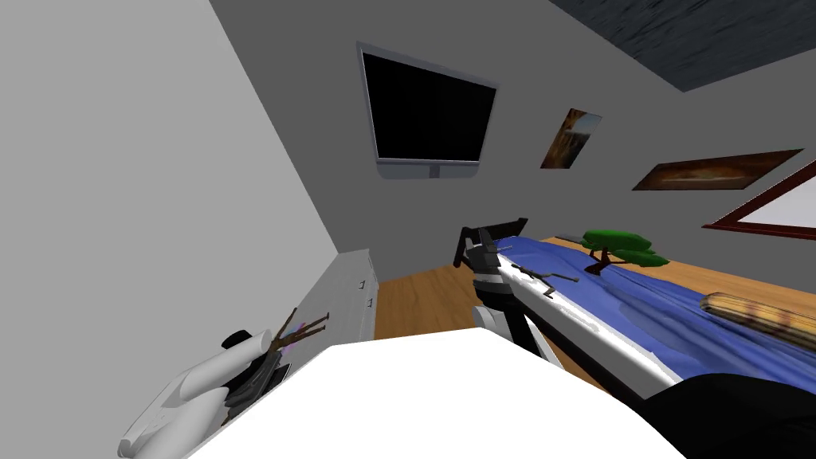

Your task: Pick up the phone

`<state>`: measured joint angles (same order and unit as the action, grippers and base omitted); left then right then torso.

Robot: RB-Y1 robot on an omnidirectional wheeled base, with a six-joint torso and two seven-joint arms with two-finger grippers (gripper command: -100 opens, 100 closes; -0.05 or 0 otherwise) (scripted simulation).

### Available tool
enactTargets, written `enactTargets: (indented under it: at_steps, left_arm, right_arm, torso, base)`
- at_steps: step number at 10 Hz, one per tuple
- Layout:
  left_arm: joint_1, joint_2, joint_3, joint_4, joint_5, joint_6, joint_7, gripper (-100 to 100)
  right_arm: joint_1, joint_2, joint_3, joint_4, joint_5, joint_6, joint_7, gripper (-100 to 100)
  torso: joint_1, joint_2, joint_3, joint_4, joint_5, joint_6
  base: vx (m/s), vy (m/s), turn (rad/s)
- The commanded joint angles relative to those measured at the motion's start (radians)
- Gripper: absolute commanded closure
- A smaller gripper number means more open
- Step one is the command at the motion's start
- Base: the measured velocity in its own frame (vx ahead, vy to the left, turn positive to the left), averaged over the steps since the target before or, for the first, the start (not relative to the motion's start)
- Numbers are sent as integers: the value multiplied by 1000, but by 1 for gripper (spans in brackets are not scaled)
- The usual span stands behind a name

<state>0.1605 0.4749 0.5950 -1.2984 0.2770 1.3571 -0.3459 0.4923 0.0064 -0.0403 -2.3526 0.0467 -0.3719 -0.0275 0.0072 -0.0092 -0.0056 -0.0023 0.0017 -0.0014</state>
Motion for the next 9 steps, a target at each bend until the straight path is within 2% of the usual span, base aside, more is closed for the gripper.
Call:
enactTargets:
  at_steps: [1, 6, 8, 9]
  left_arm:
    - [12, -7, -3, -36, 2, 12, -8, 100]
    - [78, -43, -24, -176, 16, 58, -57, 100]
    - [75, -41, -23, -172, 15, 54, -56, 100]
    - [75, -42, -23, -174, 16, 55, -56, 0]
  right_arm:
    - [0, 0, 0, 0, 0, 0, 0, 0]
    - [0, 0, 0, 0, 0, 0, 0, 0]
    - [0, 0, 0, 0, 0, 0, 0, 0]
    - [0, 0, 0, 0, 0, 0, 0, 0]
  torso:
    - [0, 0, 0, 0, 0, 0]
    - [-1, 2, 1, 1, 0, 2]
    - [-1, 2, 1, 1, 0, 3]
    - [0, 4, 2, 1, 0, 3]
  base:
    - [90, -3, 68]
    - [98, -10, 173]
    - [59, -8, 44]
    - [7, -2, -2]
